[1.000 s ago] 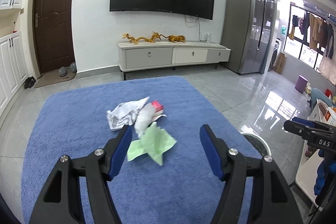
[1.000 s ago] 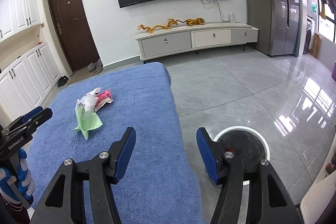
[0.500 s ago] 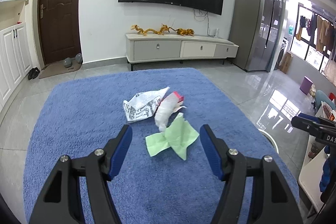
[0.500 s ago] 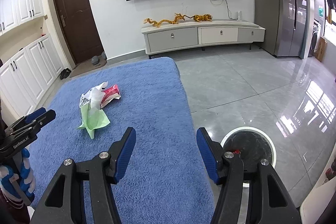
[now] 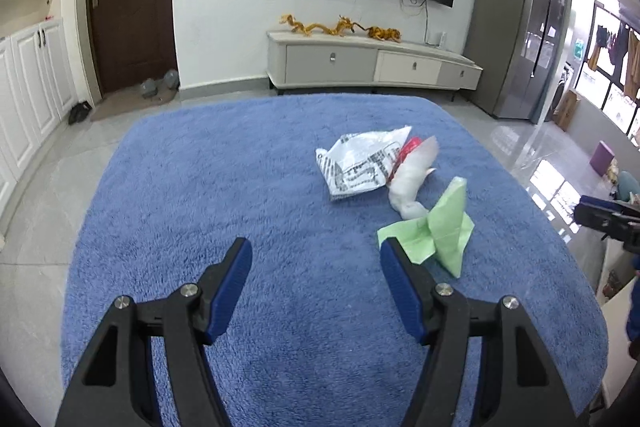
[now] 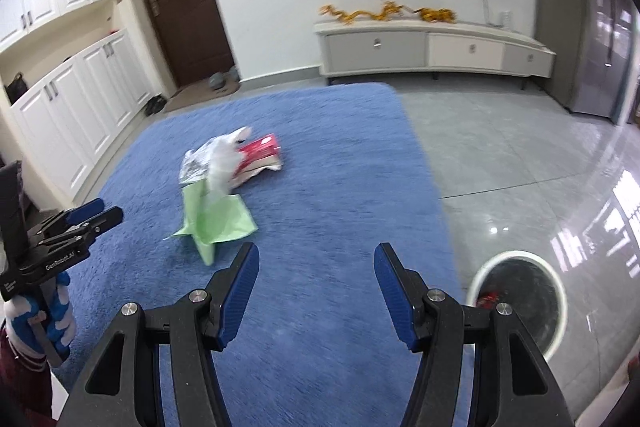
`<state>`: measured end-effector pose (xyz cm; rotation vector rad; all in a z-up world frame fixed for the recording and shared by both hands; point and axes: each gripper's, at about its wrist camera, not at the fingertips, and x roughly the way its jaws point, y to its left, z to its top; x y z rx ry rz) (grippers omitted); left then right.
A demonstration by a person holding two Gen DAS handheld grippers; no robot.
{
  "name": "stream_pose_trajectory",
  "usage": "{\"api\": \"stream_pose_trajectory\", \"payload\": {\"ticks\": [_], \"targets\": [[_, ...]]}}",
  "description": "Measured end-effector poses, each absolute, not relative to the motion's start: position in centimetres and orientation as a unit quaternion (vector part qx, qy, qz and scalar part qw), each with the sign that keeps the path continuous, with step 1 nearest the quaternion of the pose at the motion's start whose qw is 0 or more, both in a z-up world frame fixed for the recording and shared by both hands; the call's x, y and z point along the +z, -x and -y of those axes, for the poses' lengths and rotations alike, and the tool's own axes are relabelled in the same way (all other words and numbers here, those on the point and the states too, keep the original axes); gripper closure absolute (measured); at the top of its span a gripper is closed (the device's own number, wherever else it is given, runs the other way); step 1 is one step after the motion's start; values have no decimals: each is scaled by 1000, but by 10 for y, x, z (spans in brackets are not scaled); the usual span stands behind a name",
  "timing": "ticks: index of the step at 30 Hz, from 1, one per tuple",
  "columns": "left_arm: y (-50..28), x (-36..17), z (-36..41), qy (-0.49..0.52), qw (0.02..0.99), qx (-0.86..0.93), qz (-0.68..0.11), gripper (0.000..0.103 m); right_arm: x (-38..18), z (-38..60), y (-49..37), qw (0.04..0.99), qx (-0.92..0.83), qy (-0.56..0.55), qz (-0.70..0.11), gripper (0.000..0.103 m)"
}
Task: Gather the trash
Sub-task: 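Move both open tools back toward the remaining wrappers on the table, then grasp the green paper with the right tool while the left tool grasps the white plastic bag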
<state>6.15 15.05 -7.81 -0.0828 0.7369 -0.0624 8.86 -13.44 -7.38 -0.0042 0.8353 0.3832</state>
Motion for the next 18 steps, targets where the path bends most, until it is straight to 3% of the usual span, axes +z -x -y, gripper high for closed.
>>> {"api": "stream_pose_trajectory", "payload": {"ticks": [16,18], "targets": [[-114,-88,-171,75,921,-42,-381,38,-120,28,-137,840,316,28,-440,45],[-126,-89,-171,82,919,-50,-383,38,-129,22,-145,836,317,25,-447,49]]}}
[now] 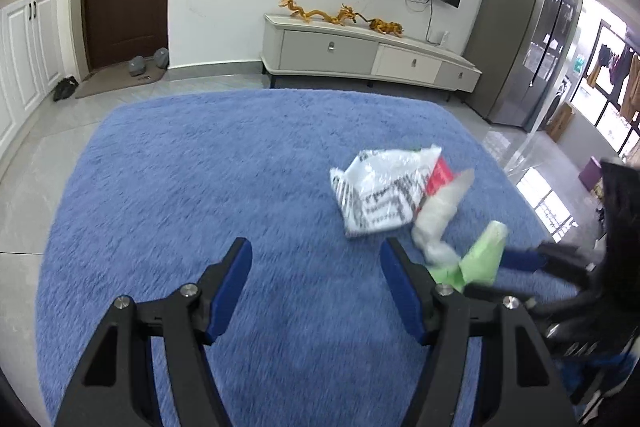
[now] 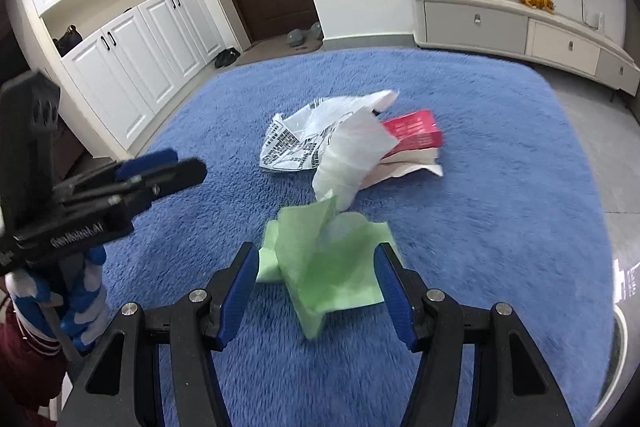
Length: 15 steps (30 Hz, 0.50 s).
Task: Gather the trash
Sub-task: 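Grasp the green paper with the right tool while the left tool grasps the white plastic bag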
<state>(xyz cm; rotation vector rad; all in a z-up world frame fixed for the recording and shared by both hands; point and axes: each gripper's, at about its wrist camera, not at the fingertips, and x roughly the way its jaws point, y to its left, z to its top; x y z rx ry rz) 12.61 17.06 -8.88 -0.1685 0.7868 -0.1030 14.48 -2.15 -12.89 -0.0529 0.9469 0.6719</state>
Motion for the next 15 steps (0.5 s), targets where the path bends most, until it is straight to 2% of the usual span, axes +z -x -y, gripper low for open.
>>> {"api": "stream_pose_trajectory", "payload": {"ticks": [2,5,13,14,15], "targets": [[-138,-89,-169,87,917,-61,-384,38,-135,20,-149,831,320,22,-454,69],[-158,-92,-165,91,913,-78,-391,38,-137,28,-150,831,324,10,-452,75],[-201,-116,-141,92,894,-96,-427,40,-126,65,-136,843,311,-7,-439,78],[-203,-118,-138,90,894,-97,-429,43,-125,73,-133,845,305,-10,-439,78],[-205,-119,-135,91,892,-101,-431,52,-125,79,-132,846,301,-13,-439,78]]}}
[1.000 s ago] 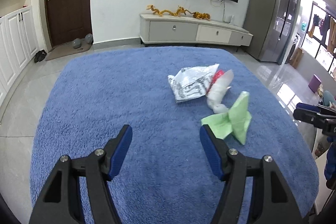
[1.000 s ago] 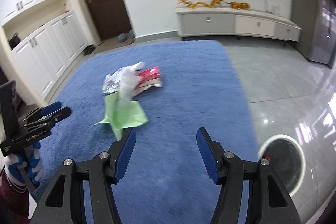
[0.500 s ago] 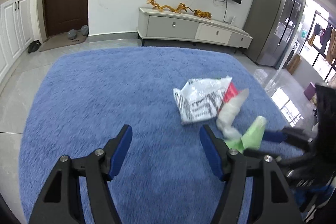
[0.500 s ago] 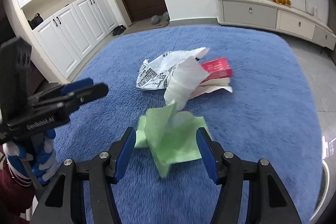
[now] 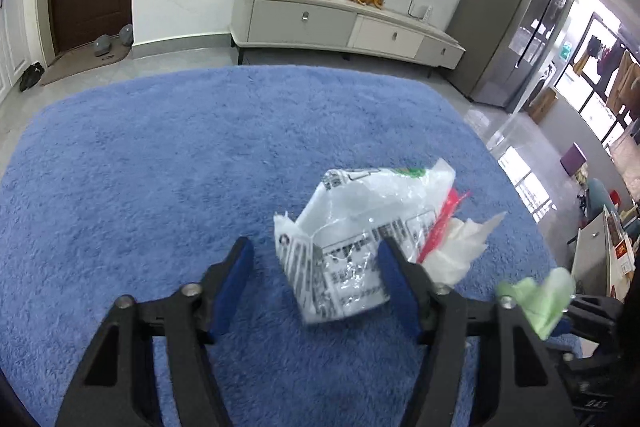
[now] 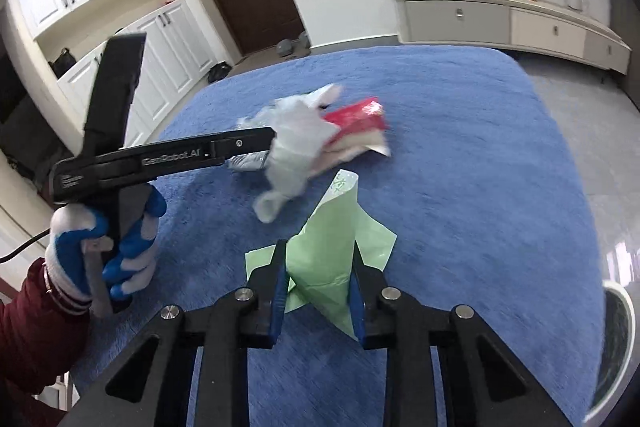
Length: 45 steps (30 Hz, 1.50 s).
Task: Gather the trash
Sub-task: 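Grasp the green paper with the right tool while the left tool grasps the white plastic bag, then carry both items over the trash bin and open both tools to drop them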
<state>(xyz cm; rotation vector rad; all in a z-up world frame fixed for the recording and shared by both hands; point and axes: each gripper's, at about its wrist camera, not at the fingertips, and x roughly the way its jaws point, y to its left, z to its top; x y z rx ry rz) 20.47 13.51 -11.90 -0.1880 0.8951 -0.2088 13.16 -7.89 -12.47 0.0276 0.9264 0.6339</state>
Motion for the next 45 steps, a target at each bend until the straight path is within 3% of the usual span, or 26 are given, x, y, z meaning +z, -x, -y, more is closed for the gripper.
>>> {"api": "stream_pose_trajectory", "payload": {"ticks": [1,3,7,32,45], "targets": [[-205,-120,-132,94,890,-107,-434,59,-125,85,-130,848,295,-16,-440,78],[-201,-118,-124,88,892,-108,-430,63,-124,101,-126,851,283,-25,-441,78],[-185,-112,-111,70,900,-107,-417,89,-123,127,-117,857,264,-48,-439,78],[-66,-57,-116,107,923,-62,-365,93,-91,217,-60,888,222,-102,-389,78],[-43,-20,-34,37,935,-98,-338,93,-80,264,-36,907,196,-123,-351,78]]}}
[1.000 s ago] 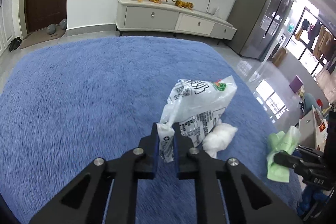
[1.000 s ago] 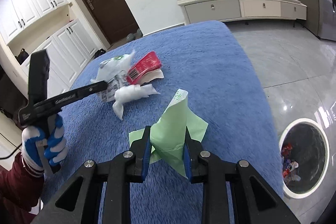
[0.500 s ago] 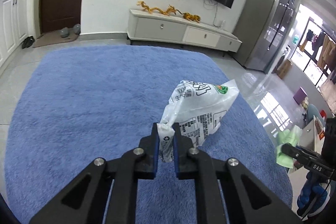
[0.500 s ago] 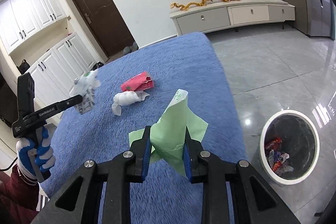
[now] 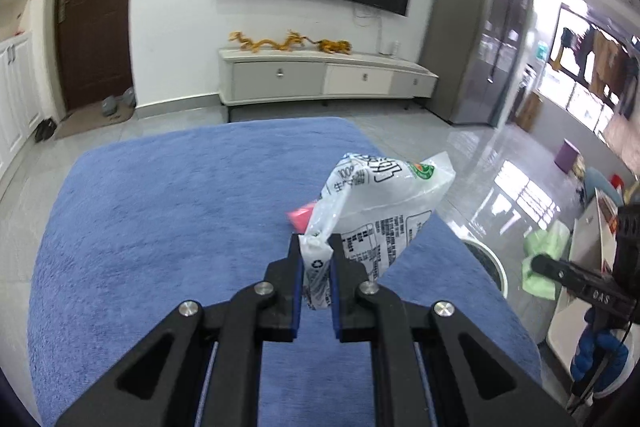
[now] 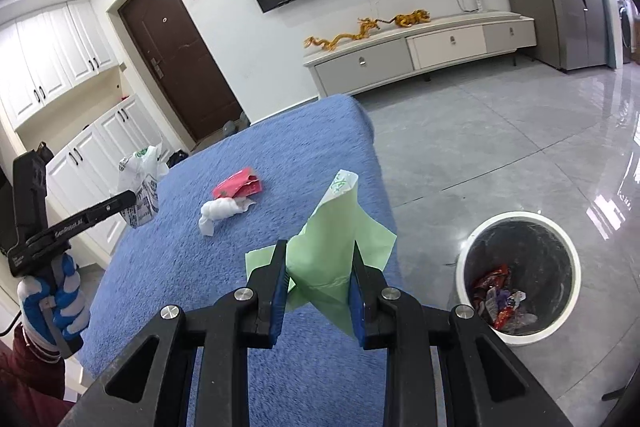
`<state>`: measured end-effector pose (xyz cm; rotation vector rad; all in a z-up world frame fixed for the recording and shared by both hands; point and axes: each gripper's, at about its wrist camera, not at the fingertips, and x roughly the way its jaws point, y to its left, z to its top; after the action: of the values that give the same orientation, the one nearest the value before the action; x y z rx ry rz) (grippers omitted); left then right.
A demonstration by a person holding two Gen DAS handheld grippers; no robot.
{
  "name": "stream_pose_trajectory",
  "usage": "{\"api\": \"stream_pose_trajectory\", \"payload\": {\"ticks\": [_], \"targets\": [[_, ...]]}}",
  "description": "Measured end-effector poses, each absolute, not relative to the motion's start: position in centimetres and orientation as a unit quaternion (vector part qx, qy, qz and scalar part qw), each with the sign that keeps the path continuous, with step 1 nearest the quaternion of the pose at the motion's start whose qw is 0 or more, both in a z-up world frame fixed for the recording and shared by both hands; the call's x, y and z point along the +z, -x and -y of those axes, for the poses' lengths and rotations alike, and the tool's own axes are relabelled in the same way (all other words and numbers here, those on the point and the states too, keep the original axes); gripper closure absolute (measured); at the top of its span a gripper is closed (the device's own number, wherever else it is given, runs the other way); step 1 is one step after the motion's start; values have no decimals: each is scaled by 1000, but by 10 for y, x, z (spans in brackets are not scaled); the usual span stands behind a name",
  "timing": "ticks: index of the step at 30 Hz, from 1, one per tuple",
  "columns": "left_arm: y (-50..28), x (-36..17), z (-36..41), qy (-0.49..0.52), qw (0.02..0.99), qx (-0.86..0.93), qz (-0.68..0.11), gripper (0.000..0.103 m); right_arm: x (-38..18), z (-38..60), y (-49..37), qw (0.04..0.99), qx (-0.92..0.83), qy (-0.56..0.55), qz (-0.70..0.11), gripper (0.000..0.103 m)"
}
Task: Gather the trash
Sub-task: 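Carry both items over the trash bin and open both tools to drop them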
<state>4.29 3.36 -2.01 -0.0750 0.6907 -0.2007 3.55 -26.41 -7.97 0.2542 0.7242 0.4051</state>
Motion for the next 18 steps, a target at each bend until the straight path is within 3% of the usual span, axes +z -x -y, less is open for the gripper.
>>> {"api": "stream_pose_trajectory", "payload": {"ticks": [18], "targets": [[-43,-24,71,-42,917,-185,-351,93,-83,311,-23,918,146,-148,-337,78]]}}
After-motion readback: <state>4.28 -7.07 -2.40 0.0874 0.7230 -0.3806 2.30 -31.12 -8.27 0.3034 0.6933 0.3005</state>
